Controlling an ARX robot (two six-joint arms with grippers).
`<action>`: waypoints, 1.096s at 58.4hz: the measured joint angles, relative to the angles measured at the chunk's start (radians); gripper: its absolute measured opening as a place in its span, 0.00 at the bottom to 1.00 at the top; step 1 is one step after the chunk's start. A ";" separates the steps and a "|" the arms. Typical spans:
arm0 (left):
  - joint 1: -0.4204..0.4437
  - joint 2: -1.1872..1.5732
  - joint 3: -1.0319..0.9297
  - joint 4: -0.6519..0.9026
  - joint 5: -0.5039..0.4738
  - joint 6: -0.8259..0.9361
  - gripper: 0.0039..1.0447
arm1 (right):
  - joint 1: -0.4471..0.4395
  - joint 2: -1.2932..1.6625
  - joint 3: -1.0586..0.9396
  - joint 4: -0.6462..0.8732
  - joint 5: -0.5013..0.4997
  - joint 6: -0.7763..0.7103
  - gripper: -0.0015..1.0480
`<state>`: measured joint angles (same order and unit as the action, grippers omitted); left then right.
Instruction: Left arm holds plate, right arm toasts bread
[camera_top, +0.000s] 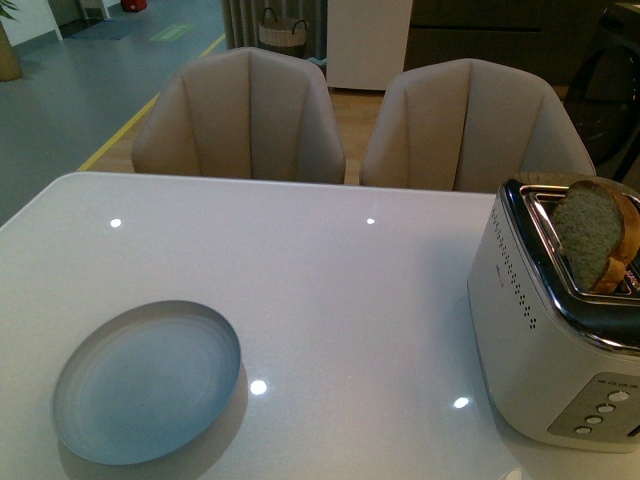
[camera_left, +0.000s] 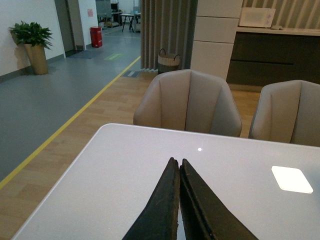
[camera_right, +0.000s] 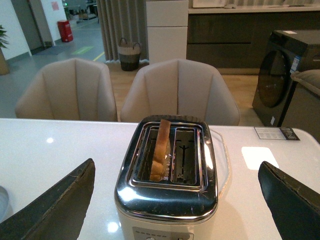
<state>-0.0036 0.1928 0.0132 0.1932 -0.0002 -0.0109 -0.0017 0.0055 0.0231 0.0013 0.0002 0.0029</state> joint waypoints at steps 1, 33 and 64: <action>0.000 -0.005 0.000 -0.005 0.000 0.000 0.03 | 0.000 0.000 0.000 0.000 0.000 0.000 0.91; 0.000 -0.187 0.000 -0.192 0.000 0.000 0.03 | 0.000 0.000 0.000 0.000 0.000 0.000 0.91; 0.000 -0.187 0.000 -0.192 0.000 0.000 0.77 | 0.000 0.000 0.000 0.000 0.000 0.000 0.91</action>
<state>-0.0036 0.0063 0.0135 0.0013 -0.0002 -0.0109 -0.0017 0.0051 0.0231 0.0013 0.0002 0.0029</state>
